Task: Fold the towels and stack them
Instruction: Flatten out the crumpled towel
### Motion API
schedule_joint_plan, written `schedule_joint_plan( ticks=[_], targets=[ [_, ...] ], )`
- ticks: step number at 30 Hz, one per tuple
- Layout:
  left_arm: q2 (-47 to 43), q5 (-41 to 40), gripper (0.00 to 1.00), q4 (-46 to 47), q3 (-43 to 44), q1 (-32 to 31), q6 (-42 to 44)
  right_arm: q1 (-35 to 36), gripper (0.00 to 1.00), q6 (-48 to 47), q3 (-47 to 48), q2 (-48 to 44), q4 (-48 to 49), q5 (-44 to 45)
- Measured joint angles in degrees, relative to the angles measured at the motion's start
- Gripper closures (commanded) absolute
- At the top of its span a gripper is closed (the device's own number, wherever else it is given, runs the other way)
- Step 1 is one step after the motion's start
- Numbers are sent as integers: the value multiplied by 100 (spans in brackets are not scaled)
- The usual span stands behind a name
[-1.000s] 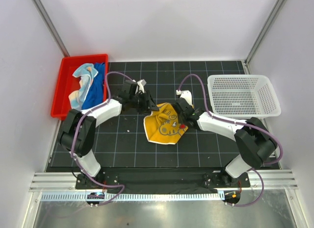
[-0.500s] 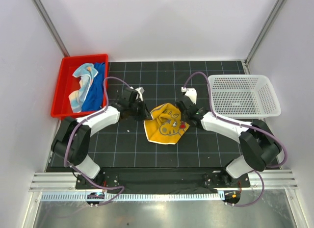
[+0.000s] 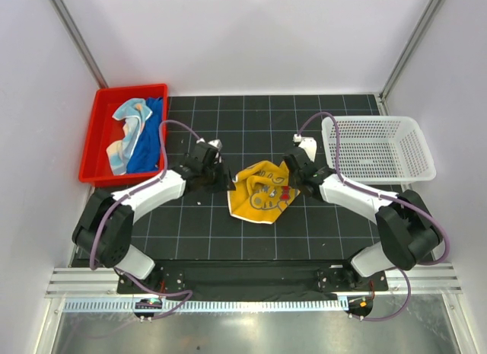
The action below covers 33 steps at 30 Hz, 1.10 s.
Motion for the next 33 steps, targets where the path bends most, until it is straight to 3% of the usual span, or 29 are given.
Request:
schedule_joint_plan(
  ticks=[8,19,25,33],
  targets=[
    [455,-11,35,70,1174,293,-116,0,99,2,0,0,46,-107],
    [1528,614,32,402,1266,431,-643,0,99,0,0,0,52,-179],
    [1670,868,42,804,1266,479,-892,0,99,0,0,42,81,-216],
    [1812,1062,72,1147,1266,566,-1156,0,99,0,0,66,81,-234]
  ],
)
